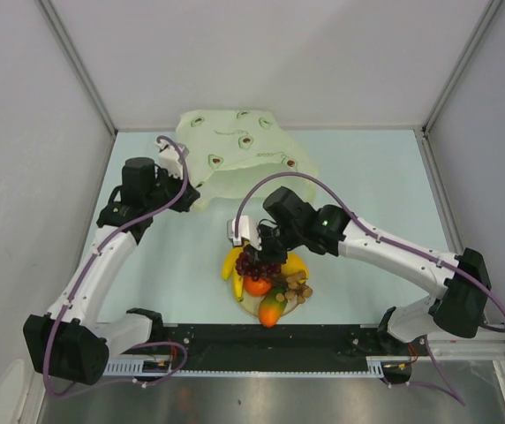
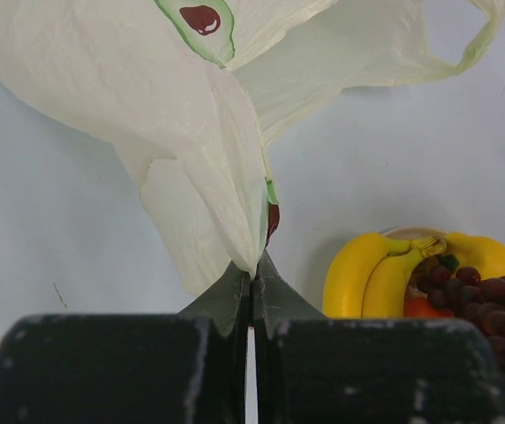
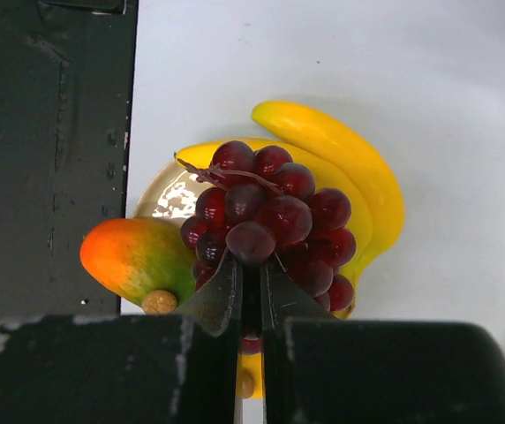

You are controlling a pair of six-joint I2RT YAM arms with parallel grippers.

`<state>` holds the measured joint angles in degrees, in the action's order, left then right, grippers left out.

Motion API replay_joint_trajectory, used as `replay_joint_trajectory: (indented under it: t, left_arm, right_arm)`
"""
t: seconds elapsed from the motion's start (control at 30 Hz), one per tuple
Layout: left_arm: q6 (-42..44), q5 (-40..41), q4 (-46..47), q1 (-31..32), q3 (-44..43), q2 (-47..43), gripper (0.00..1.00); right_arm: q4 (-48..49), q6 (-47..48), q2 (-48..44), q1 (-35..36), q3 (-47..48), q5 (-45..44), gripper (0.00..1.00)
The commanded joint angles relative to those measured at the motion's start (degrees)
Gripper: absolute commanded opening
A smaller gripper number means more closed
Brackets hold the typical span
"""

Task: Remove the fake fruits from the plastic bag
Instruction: Place the fake fruit on the plate.

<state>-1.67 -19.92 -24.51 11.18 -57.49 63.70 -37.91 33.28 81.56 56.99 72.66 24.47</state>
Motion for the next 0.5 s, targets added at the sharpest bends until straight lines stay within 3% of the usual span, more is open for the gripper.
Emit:
replay_joint_trajectory:
  t: [0.0,0.3,0.47]
  left_arm:
    - [-1.49,-1.79,2.01,0.07,1.15,-2.70,0.00]
    - [-1.49,-1.35,2.63,-0.02,3.35,-5.43,0.00]
    - [-1.49,-1.43,2.45,-0.02,2.92,-5.43,0.00]
  right_arm:
    - [2.75,-0.14,1.58,1.28,0.20,0.40,0.01]
    - [2.84,-0.32,3.69,1.98,0.20,-0.21,0.06]
    - [3.28,-0.49,4.13,2.24,0.11,-0.21,0.15]
